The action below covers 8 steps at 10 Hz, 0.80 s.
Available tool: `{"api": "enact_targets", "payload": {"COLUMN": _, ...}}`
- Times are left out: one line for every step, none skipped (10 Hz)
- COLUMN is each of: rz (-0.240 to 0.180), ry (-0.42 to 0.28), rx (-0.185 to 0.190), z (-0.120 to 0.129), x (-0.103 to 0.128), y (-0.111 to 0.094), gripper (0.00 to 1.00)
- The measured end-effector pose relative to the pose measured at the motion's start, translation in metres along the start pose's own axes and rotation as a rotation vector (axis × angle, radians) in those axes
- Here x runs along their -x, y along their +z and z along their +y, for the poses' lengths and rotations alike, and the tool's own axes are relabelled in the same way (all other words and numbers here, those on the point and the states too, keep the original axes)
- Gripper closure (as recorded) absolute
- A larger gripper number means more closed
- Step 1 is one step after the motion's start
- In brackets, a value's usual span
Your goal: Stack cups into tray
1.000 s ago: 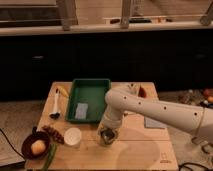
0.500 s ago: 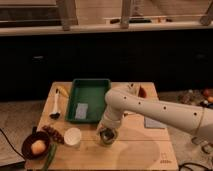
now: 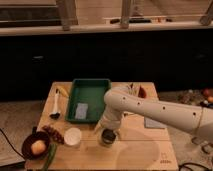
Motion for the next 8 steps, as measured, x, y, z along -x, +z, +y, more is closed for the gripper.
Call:
{"api": "enact_targets", "payload": {"rz": 0.0, "ry": -0.001, "rx": 0.001, "z": 0.0, "x": 0.0, "y": 0.0, "gripper": 0.2}}
{"api": "enact_targets", "payload": {"rz": 0.001, "ry": -0.001, "rx": 0.0, "z": -0.001, "x": 0.001, "y": 0.0, "gripper": 0.2}}
{"api": "enact_targets", "payload": {"rz": 0.005, "ry": 0.003, "rx": -0.004, "z": -0.002, "x": 0.001, "y": -0.001, "gripper": 0.2}}
{"api": "enact_targets", "payload": {"rz": 0.008, "ry": 0.011, "rx": -0.01, "z": -0.003, "x": 0.0, "y": -0.002, "gripper": 0.2}}
{"api": "enact_targets", "payload": {"rz": 0.011, "ry": 0.021, "rx": -0.016, "z": -0.003, "x": -0.001, "y": -0.003, "gripper": 0.2}}
{"api": "enact_targets", "payload": {"rz": 0.013, "ry": 0.033, "rx": -0.022, "z": -0.004, "x": -0.003, "y": -0.005, "gripper": 0.2}}
{"api": "enact_targets", "payload": {"rz": 0.015, "ry": 0.044, "rx": -0.026, "z": -0.005, "x": -0.006, "y": -0.006, "gripper": 0.2}}
{"api": "enact_targets", "payload": {"rz": 0.013, "ry": 0.056, "rx": -0.03, "z": -0.005, "x": -0.01, "y": -0.006, "gripper": 0.2}}
